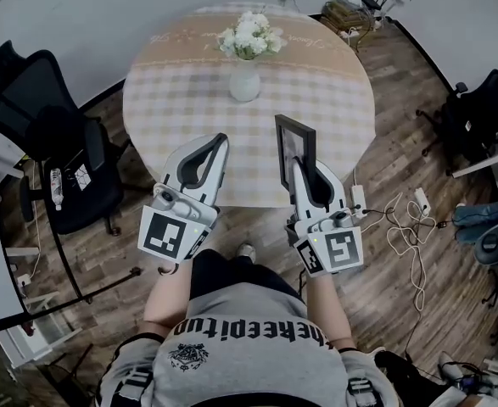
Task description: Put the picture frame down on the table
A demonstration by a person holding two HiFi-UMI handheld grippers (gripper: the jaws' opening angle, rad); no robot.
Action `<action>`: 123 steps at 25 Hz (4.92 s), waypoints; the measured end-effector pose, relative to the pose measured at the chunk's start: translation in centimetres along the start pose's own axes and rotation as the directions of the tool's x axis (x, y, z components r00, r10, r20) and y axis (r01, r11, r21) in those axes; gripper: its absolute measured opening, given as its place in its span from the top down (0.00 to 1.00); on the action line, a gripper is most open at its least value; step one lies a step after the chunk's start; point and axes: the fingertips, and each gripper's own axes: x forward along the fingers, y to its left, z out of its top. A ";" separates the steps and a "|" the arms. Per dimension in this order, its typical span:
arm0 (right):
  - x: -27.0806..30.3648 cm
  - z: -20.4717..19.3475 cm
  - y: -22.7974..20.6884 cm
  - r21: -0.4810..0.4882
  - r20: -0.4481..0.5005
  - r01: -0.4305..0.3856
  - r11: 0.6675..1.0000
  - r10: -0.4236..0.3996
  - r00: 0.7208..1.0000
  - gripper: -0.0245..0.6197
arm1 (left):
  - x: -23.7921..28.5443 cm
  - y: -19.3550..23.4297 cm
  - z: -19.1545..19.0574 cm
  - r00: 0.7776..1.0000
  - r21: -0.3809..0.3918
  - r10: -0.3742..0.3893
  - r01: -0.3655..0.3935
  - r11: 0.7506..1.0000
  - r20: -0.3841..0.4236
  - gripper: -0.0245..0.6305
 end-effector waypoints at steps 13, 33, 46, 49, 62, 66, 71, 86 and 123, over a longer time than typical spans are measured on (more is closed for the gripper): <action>3.4 -5.4 -1.7 0.076 -0.112 0.014 0.997 -0.006 0.994 0.89 | 1.4 3.0 -2.3 0.998 0.007 0.040 -0.040 0.999 -0.050 0.94; 7.3 -17.9 -2.0 0.188 -0.373 0.148 0.971 -0.069 0.925 0.89 | 2.1 6.8 -7.5 0.993 -0.073 -0.034 0.026 0.997 -0.110 0.94; 8.8 -23.9 -1.7 0.268 -0.487 0.228 0.936 -0.072 0.870 0.89 | 1.4 9.5 -11.4 0.978 -0.115 -0.019 -0.006 0.993 -0.209 0.94; 9.2 -24.5 -1.4 0.274 -0.502 0.230 0.934 -0.065 0.862 0.89 | 1.5 10.0 -11.5 0.981 -0.107 -0.019 -0.002 0.994 -0.195 0.94; 8.9 -26.5 -3.9 0.253 -0.608 0.289 0.923 -0.081 0.790 0.88 | 1.6 11.1 -11.7 0.982 -0.107 -0.013 -0.007 0.994 -0.191 0.94; 8.4 -27.1 -4.8 0.243 -0.635 0.298 0.923 -0.081 0.768 0.86 | 1.6 10.9 -12.0 0.978 -0.126 -0.016 -0.011 0.992 -0.209 0.94; 7.8 -27.7 -5.6 0.208 -0.653 0.308 0.928 -0.103 0.751 0.82 | 1.6 10.5 -12.3 0.973 -0.142 -0.021 -0.013 0.990 -0.231 0.94; 6.4 -29.3 -8.3 0.145 -0.692 0.332 0.932 -0.145 0.708 0.68 | 1.7 9.3 -12.6 0.966 -0.124 -0.013 -0.020 0.992 -0.258 0.94; 5.1 -26.8 -9.2 0.066 -0.647 0.274 0.960 -0.168 0.744 0.95 | 4.0 5.8 -11.7 0.964 -0.096 -0.073 0.050 0.994 -0.258 0.94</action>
